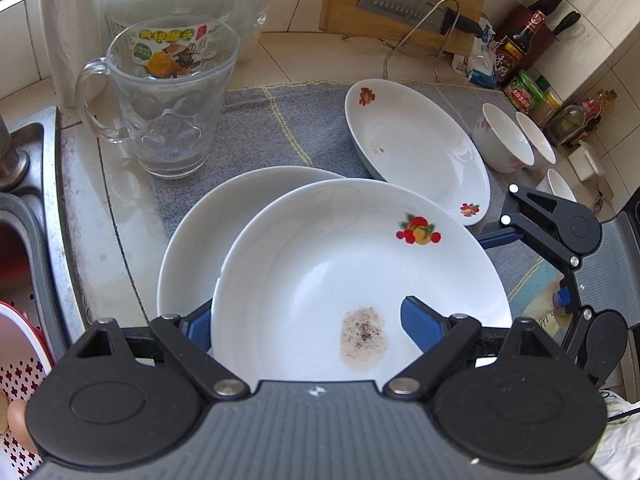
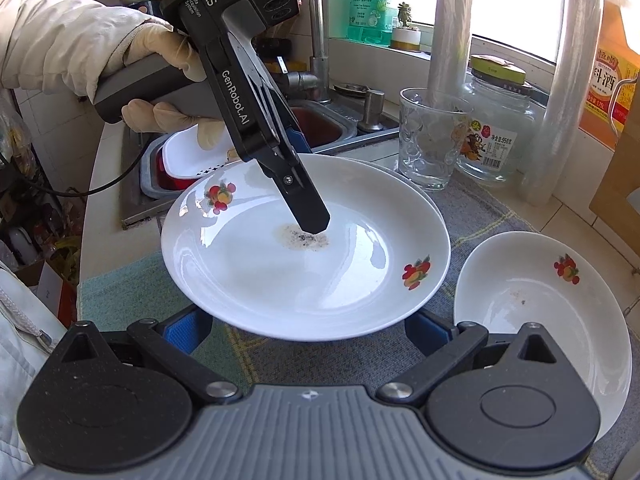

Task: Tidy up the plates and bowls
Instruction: 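Lower the stained plate onto the plate by the sink and open the left tool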

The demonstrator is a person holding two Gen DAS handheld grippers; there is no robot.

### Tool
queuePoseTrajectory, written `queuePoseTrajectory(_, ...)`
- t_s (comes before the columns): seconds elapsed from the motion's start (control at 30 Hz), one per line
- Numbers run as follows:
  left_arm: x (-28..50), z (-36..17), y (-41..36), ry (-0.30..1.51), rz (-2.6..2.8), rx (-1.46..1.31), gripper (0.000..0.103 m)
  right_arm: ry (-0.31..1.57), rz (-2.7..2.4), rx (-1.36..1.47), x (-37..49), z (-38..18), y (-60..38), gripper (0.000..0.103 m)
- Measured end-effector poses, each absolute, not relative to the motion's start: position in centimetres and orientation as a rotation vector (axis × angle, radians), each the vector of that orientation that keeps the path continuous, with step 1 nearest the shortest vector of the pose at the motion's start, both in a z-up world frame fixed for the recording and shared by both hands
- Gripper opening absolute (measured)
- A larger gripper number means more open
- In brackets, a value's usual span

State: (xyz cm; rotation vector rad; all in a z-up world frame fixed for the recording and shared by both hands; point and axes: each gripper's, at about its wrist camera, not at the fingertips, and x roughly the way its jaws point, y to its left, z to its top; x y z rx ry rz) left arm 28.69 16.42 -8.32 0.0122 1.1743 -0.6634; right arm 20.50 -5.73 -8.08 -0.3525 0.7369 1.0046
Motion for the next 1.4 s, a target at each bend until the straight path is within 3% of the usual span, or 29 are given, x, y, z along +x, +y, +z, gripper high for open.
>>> queuePoseTrajectory(0.93, 29.6, -8.8, 14.7, 1.256, -0.541, 0.127, 0.092, 0.729, 1.103, -0.299, 22.0, -8.2, -7.0, 0.103)
queuePoseTrajectory(1.4, 28.0, -7.5, 16.6, 1.265, -0.468, 0.013, 0.092, 0.728, 1.178, -0.309, 22.9, -8.7, -6.8, 0.103)
